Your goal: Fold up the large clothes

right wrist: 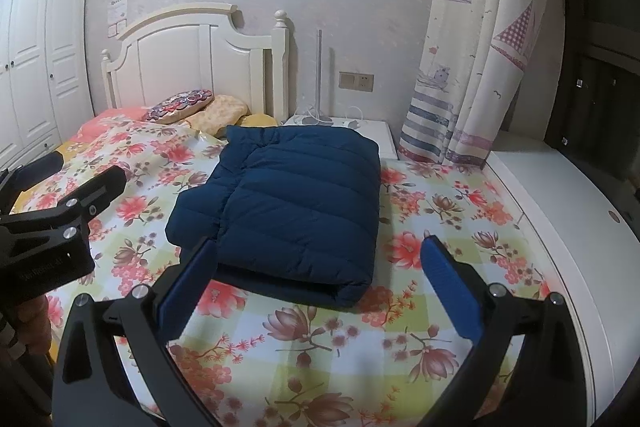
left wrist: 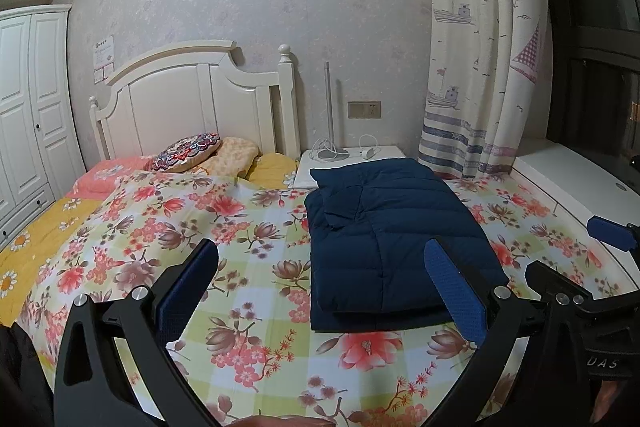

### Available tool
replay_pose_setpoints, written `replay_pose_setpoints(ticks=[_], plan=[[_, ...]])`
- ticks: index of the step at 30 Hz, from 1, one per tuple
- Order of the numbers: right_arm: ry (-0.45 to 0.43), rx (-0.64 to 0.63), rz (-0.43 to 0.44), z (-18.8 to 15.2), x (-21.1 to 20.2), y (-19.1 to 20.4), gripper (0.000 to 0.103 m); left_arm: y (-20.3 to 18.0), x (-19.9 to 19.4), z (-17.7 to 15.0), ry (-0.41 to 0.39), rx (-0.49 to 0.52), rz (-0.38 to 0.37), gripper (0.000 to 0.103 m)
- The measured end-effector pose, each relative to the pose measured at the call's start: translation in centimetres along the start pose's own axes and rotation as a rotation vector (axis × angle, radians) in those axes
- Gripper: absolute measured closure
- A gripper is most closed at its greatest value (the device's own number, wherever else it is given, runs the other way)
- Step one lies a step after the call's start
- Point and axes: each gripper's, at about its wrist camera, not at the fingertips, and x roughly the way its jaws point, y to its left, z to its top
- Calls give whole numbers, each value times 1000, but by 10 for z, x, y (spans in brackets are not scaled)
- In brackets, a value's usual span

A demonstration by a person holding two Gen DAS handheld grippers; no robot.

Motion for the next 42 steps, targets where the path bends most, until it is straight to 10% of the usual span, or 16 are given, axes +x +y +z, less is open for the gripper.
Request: replay_pose_setpoints(ticks=[42], plan=[[0, -1, 1, 2, -1, 5, 3, 3, -5, 6, -19, 28, -24, 4]])
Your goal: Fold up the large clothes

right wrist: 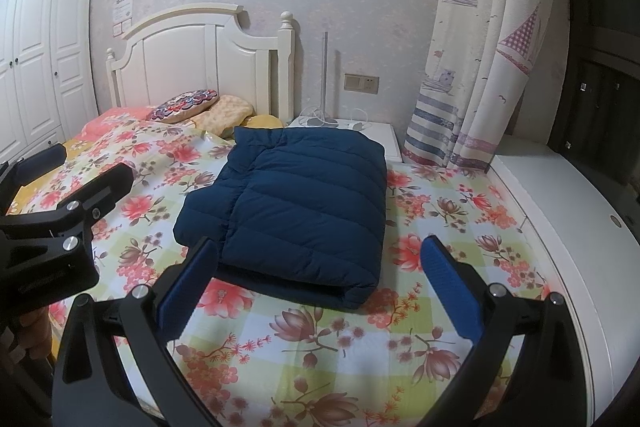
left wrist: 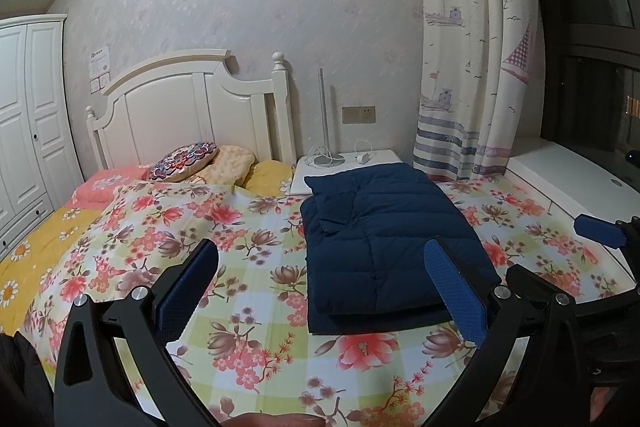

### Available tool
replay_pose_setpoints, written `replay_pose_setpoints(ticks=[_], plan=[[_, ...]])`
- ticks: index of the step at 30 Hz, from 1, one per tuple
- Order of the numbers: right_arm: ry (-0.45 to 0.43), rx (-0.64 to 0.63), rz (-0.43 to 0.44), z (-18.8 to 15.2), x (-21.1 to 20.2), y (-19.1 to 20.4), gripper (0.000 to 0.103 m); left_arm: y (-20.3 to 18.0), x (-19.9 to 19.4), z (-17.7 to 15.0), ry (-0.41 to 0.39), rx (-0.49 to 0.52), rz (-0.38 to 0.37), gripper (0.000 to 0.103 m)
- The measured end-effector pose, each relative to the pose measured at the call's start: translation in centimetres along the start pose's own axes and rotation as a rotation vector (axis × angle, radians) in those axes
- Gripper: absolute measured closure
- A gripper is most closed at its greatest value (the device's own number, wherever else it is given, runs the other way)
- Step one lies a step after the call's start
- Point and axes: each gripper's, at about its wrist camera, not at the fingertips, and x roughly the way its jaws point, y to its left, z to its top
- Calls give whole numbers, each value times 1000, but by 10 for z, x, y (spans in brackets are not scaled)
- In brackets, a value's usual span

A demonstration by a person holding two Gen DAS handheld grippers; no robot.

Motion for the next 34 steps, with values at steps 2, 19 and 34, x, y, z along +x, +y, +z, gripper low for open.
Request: replay_pose_setpoints(ticks=[2, 19, 34], plan=[[1, 0, 0, 0, 0, 1, 3, 0, 0, 0, -1, 2, -2, 4], [49, -19, 15, 6, 29, -3, 3, -2, 34, -1, 48, 7, -31, 4], [137, 90, -263, 39, 100, -184, 3, 169, 182, 37, 266, -185, -29, 4]])
